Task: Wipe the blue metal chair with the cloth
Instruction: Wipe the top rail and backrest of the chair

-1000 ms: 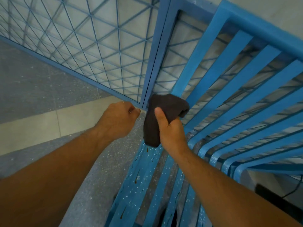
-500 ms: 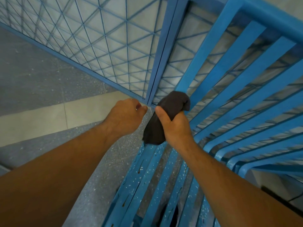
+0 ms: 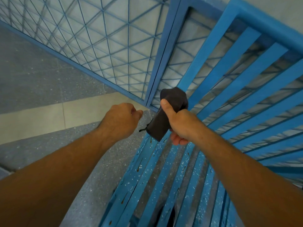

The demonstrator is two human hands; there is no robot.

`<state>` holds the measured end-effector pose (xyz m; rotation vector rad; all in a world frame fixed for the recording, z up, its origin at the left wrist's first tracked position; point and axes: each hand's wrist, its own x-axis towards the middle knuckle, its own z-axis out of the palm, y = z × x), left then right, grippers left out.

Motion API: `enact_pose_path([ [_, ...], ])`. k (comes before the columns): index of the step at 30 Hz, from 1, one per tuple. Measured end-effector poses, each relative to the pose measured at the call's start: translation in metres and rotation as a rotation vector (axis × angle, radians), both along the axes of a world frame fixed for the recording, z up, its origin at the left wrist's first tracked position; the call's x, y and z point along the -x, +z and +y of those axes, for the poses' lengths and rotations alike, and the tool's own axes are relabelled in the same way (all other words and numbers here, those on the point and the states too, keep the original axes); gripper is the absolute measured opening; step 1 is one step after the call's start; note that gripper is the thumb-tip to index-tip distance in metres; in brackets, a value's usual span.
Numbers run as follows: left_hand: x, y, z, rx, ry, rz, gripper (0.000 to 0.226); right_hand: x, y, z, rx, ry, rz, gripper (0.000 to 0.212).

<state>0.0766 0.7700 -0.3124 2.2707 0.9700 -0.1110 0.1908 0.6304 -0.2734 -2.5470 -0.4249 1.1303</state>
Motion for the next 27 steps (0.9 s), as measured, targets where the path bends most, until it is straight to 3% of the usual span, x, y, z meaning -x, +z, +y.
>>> enact_pose_path([
  [1,0.001,0.000,0.001,-0.003,0.007,0.000,0.037,-0.002,0.003,-0.005,0.012,0.105,-0.072,0.082],
  [3,0.005,0.000,0.004,-0.010,0.018,-0.002,0.037,-0.008,0.000,-0.020,-0.025,0.403,-0.462,0.061],
  [5,0.008,0.000,0.006,-0.012,0.038,-0.002,0.038,-0.017,-0.011,-0.032,-0.285,0.739,-0.902,0.036],
  [6,0.010,-0.001,0.007,-0.013,0.049,0.000,0.037,-0.021,-0.019,-0.034,-0.400,0.930,-1.007,0.030],
  [8,0.012,-0.002,0.007,-0.017,0.064,-0.004,0.036,-0.032,-0.036,-0.031,-0.451,1.236,-1.034,0.036],
  [10,0.013,-0.004,0.006,-0.020,0.074,-0.014,0.034,-0.040,-0.042,-0.016,-0.405,1.358,-1.044,0.042],
  [13,0.015,-0.008,0.001,-0.013,0.065,-0.017,0.032,-0.043,-0.041,0.005,-0.442,1.362,-1.111,0.041],
  [18,0.013,-0.008,-0.016,-0.014,0.097,-0.109,0.026,-0.030,-0.040,0.017,-0.437,1.278,-1.062,0.046],
  [24,-0.007,0.015,-0.042,0.282,0.128,-0.362,0.016,-0.046,-0.023,0.003,-0.595,1.182,-0.909,0.030],
  [27,-0.027,0.018,-0.050,0.275,-0.021,-0.310,0.024,-0.072,0.016,-0.012,-0.681,1.013,-1.023,0.032],
])
